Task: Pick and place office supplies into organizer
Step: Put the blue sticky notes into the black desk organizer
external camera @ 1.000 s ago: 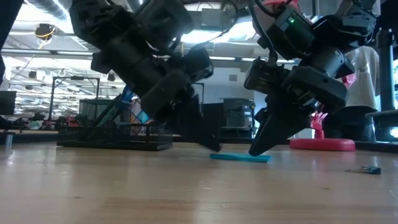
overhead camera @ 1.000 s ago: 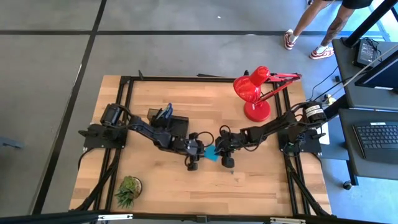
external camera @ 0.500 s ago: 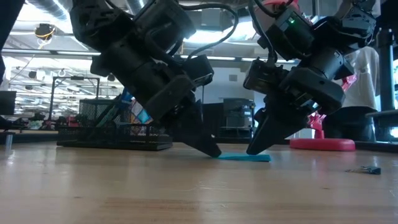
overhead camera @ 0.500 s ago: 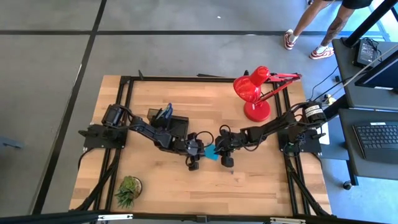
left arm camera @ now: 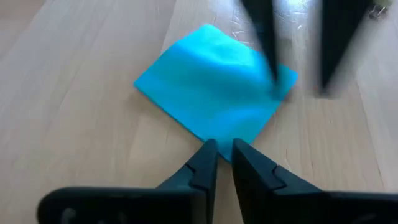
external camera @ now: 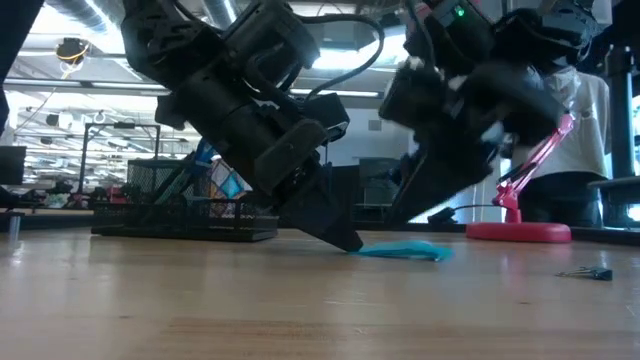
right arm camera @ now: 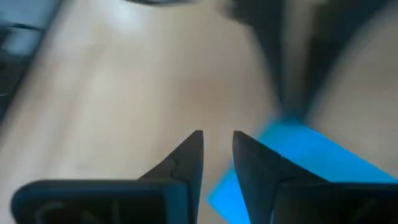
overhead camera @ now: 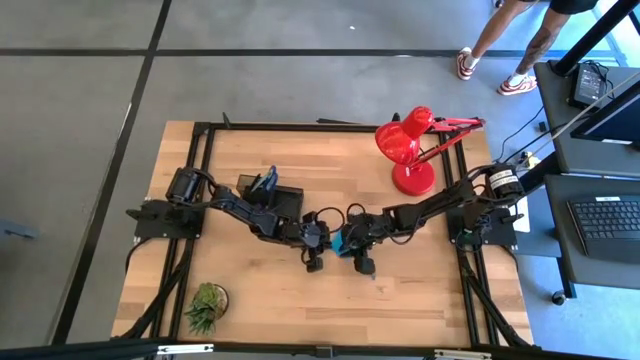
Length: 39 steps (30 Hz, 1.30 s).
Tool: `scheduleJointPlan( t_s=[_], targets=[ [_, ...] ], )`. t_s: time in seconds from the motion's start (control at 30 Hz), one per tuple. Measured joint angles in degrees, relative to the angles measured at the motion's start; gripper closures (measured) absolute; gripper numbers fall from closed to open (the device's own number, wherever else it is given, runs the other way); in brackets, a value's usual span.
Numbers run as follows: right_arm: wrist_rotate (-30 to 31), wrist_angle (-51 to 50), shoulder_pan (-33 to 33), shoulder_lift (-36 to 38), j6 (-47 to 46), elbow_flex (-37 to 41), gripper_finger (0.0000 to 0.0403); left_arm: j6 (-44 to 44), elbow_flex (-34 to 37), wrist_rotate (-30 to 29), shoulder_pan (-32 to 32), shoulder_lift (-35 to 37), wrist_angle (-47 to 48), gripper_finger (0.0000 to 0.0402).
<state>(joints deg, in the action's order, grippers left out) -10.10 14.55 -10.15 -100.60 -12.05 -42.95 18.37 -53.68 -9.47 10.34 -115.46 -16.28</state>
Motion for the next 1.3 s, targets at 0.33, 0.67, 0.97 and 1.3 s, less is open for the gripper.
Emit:
scheduleJointPlan(
  t_s=[0.33, 0.67, 0.97, 1.3],
  targets=[
    [0.2, -19.9, -3.1, 0.1, 13.2, -8.2, 0.0312, -1.5, 0.1, 0.9, -0.1, 0.0, -0.3, 0.0377],
    [20.7, -30.3, -11.2, 0.2, 15.3, -13.0, 0.0312, -1.6, 0.1, 1.1, 0.0, 0.0, -0.3, 0.0378],
    [21.0, -30.4, -16.4, -0.1, 15.1, -13.0, 0.0312, -1.6, 0.1, 1.2, 0.0, 0.0, -0.3, 0.0378],
    [19.6, -29.8, -16.8, -0.3, 6.5, -13.0, 0.0312, -1.6, 0.1, 1.3, 0.0, 0.0, -0.4, 0.0378]
  ],
)
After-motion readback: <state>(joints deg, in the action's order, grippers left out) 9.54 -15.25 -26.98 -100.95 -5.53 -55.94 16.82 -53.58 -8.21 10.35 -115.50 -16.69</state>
